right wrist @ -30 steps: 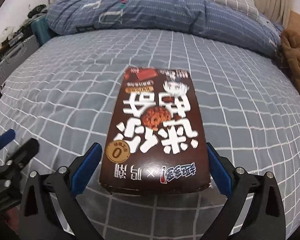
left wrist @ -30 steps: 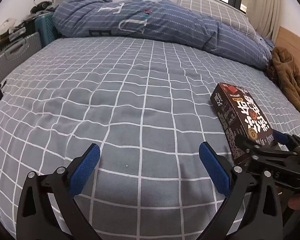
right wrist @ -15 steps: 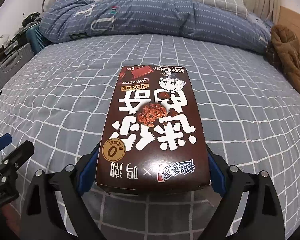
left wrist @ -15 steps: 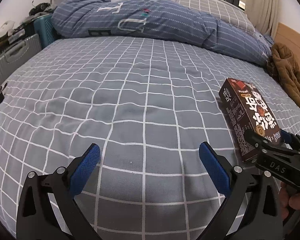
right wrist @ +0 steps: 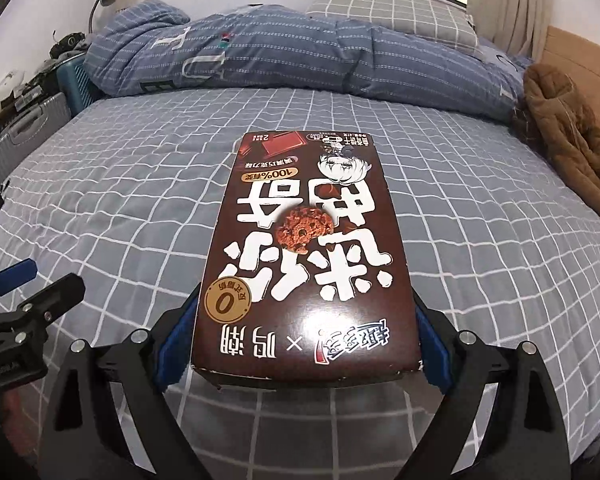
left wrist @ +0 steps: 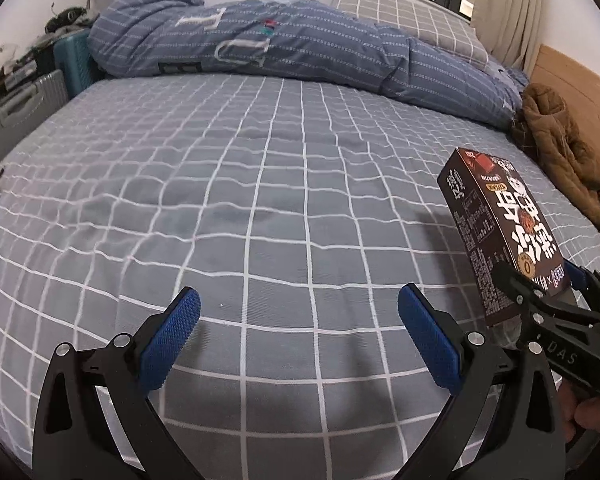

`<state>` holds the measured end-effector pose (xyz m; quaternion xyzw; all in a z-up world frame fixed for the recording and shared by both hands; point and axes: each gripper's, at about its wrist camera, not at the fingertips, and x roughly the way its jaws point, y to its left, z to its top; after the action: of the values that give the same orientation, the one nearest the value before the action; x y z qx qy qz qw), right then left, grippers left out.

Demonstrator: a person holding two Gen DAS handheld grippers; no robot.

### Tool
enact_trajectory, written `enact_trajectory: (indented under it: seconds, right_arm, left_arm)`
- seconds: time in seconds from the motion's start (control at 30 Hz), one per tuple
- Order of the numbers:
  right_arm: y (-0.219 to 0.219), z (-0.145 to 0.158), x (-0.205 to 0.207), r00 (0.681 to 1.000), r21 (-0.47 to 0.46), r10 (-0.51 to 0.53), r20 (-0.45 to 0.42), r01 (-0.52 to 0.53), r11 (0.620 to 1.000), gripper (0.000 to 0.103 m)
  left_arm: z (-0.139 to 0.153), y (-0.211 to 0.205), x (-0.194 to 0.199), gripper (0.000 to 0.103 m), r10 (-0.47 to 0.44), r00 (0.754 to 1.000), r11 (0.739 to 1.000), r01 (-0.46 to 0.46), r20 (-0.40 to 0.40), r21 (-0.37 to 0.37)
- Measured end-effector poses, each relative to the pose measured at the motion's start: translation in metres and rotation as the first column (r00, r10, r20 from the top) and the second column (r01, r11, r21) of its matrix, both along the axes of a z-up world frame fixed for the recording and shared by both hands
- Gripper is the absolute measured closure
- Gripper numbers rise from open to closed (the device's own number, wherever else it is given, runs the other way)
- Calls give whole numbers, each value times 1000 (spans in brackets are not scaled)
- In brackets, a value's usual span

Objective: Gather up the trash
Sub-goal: 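Grasp the brown snack box with the right tool and lift it, then carry the snack box off the bed over the black bin with the right tool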

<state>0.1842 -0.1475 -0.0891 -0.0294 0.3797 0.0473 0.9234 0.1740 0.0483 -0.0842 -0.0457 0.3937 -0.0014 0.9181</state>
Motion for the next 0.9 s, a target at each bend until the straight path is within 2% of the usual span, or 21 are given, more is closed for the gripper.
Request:
enact_trajectory:
  seconds: [0.33, 0.9]
  right_arm:
    - [-6, 23, -33, 1000, 4, 4, 28, -4, 1000, 16]
    - [-19, 29, -119, 999, 25, -17, 31, 16, 1000, 16]
  left_arm:
    - [19, 1, -33, 6, 24, 998, 1000, -23, 51, -9]
    - [16, -26, -105, 6, -12, 999, 999, 11, 52, 31]
